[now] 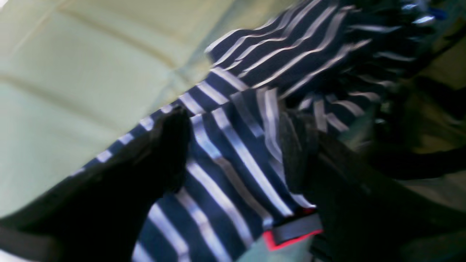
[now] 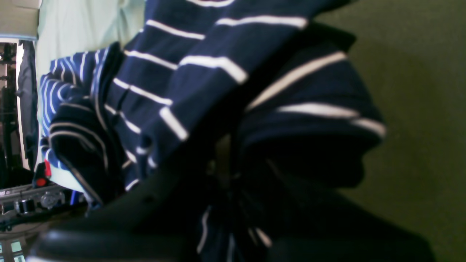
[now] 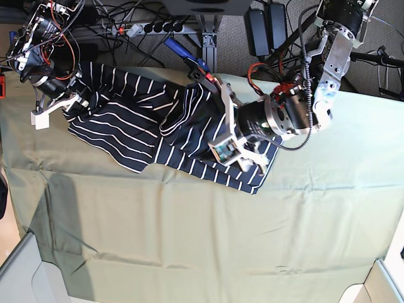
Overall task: Fold the T-shirt properly
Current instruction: 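Lay the held end over the shirt's middle with the left gripper, then grasp the other strip end with the right gripper and fold it over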
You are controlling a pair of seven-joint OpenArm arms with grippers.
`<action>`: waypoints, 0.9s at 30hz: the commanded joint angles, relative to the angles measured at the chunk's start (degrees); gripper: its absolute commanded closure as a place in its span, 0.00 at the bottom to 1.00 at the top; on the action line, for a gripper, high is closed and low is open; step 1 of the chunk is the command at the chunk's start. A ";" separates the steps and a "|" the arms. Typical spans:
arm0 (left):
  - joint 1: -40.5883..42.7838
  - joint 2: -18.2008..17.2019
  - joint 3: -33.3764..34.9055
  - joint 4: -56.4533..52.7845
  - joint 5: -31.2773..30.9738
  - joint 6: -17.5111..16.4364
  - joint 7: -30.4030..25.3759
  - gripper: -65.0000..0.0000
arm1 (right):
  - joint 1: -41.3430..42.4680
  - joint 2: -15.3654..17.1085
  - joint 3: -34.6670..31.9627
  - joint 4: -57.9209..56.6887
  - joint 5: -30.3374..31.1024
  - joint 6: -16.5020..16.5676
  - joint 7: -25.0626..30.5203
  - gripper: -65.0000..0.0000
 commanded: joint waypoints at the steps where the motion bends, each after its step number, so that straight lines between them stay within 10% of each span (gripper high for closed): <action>1: -0.76 -0.04 -1.90 0.98 -0.61 0.17 -1.42 0.37 | 0.31 1.70 0.90 1.14 1.18 3.48 1.01 1.00; 16: -0.74 -0.07 -12.04 -17.57 -0.79 0.15 -1.49 0.37 | 0.33 14.43 4.81 1.14 2.49 3.50 0.92 1.00; 27: -0.07 -0.02 -12.02 -19.15 -0.83 0.15 -2.86 0.37 | 0.46 8.52 4.59 12.87 4.39 3.72 -0.22 1.00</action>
